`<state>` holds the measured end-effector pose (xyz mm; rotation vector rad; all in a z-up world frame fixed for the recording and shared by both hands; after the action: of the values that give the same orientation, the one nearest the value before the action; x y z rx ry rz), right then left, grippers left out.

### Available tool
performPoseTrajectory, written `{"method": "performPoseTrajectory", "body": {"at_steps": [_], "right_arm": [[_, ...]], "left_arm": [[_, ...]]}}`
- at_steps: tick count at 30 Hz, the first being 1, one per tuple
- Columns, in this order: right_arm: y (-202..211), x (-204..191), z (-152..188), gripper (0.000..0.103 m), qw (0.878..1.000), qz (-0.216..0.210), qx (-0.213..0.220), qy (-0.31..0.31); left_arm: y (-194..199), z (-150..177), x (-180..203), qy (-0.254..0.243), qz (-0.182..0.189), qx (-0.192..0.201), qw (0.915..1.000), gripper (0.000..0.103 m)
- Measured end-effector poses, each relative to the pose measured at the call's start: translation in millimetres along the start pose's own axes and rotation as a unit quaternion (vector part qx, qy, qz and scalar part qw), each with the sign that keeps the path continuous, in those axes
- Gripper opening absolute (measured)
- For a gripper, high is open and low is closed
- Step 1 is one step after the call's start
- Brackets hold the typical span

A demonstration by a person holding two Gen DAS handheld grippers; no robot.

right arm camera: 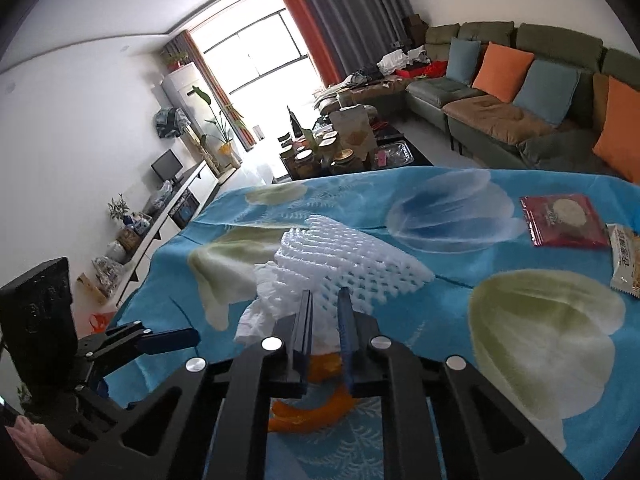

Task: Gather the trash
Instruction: 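Move both tools back over the bed toward the orange peel and foam net, then grasp the orange peel with the left gripper while the right gripper grasps the white foam net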

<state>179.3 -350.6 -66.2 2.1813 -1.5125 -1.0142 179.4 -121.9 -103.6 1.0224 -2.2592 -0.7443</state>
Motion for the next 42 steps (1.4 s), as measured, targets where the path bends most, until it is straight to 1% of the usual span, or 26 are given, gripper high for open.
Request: {"method": "performPoseTrajectory", "body": {"at_steps": [1,2,3,7,8,9,11,12,13,15,16,18,20,22,24,25,26,31,34,35,36,37,39,40,41,42], "right_arm": [[2.0,1.3,-0.7,0.012,1.000,-0.001,0.001,-0.001],[4.7,3.2,-1.4,0.012,1.000,-0.002,0.004,-0.004],[7.6,4.9,-1.8,0.012,1.000,-0.002,0.006,-0.007],[13.3,13.4,-1.5,0.013,0.999,-0.014,0.008,-0.030],[13.3,16.5,-1.2,0.014,0.999,-0.013,0.007,-0.036],[13.5,18.4,-0.4,0.021,0.999,-0.013,0.006,-0.039],[13.6,20.8,-0.7,0.030,0.999,-0.018,0.007,-0.046],[14.2,21.9,-0.5,0.033,0.998,-0.020,0.008,-0.050],[14.4,23.3,-1.3,0.033,0.998,-0.021,0.010,-0.054],[13.8,25.3,-4.2,0.034,0.998,-0.023,0.012,-0.058],[13.8,25.9,-5.4,0.034,0.998,-0.025,0.012,-0.059],[14.4,26.7,-7.3,0.034,0.998,-0.027,0.014,-0.059],[14.2,27.3,-9.0,0.034,0.998,-0.026,0.015,-0.058],[13.2,28.3,-10.8,0.041,0.998,-0.024,0.016,-0.059],[9.6,32.0,-11.1,0.071,0.997,-0.020,0.014,-0.071],[7.4,34.5,-10.9,0.075,0.997,-0.018,0.012,-0.080],[4.4,37.7,-11.3,0.077,0.996,-0.018,0.008,-0.092],[-11.2,40.3,-9.5,0.077,0.993,-0.027,-0.015,-0.111],[-23.3,35.5,-6.5,0.075,0.994,-0.018,-0.035,-0.103],[-27.1,33.1,-5.2,0.066,0.994,-0.016,-0.040,-0.096],[-29.8,31.7,-4.2,0.054,0.995,-0.012,-0.044,-0.092],[-32.3,31.1,-2.3,0.046,0.995,-0.006,-0.047,-0.087],[-32.8,32.4,-0.4,0.017,0.995,0.000,-0.048,-0.087],[-32.0,33.1,0.7,0.013,0.995,-0.004,-0.049,-0.092],[-29.9,34.4,1.0,0.012,0.995,-0.004,-0.045,-0.094],[-27.0,35.5,1.4,0.008,0.995,-0.003,-0.039,-0.094]], "left_arm": [[-2.9,-2.7,1.2,-0.001,0.003,-0.002,1.0000,0.071],[-6.0,-5.2,2.4,-0.003,0.005,-0.004,1.0000,0.067],[-10.6,-8.4,3.6,-0.005,0.010,-0.007,0.9999,0.060],[-32.2,-16.8,5.8,0.002,0.028,-0.035,0.9990,0.045],[-36.4,-18.3,6.1,0.003,0.031,-0.041,0.9987,0.043],[-40.1,-19.5,6.5,0.005,0.036,-0.045,0.9983,0.043],[-46.4,-23.3,5.5,0.010,0.040,-0.051,0.9978,0.041],[-48.7,-25.2,4.8,0.013,0.042,-0.053,0.9976,0.038],[-51.5,-26.3,4.4,0.015,0.045,-0.056,0.9973,0.036],[-56.4,-27.2,2.8,0.020,0.050,-0.063,0.9966,0.023],[-57.3,-26.9,2.2,0.024,0.053,-0.065,0.9962,0.023],[-57.6,-25.7,4.0,0.027,0.057,-0.066,0.9958,0.018],[-53.3,-22.0,4.9,0.026,0.059,-0.064,0.9958,0.016],[-49.6,-18.6,5.9,0.032,0.066,-0.064,0.9952,0.014],[-44.9,-13.7,5.2,0.041,0.074,-0.064,0.9944,0.014],[-40.5,-10.2,4.9,0.043,0.077,-0.062,0.9942,0.014],[-36.2,-6.9,5.0,0.045,0.081,-0.060,0.9939,0.014],[-16.5,8.5,3.0,0.049,0.092,-0.049,0.9933,0.014],[-4.5,16.3,-2.6,0.057,0.095,-0.042,0.9930,0.014],[-0.2,18.6,-4.9,0.061,0.094,-0.038,0.9930,0.014],[2.8,20.5,-6.5,0.063,0.095,-0.036,0.9928,0.014],[6.9,23.3,-8.4,0.067,0.096,-0.034,0.9925,0.014],[13.9,28.5,-11.7,0.071,0.095,-0.031,0.9925,0.014],[15.4,30.2,-11.6,0.073,0.094,-0.029,0.9924,0.014],[17.5,30.3,-12.7,0.076,0.093,-0.027,0.9924,0.014],[20.7,31.6,-15.5,0.078,0.092,-0.024,0.9924,0.014]]}}
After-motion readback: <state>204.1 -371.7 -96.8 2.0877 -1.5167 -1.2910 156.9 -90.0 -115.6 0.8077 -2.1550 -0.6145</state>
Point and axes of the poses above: each gripper's, at about its wrist camera, not at the fingertips, and y roughly against the way its jaws point, x to its right, z to its underside, the point moved 5 cm from there along -y, roughly the way its jaws point, and after that the axes turned 2 degrees about x, right-handed, at the moved point
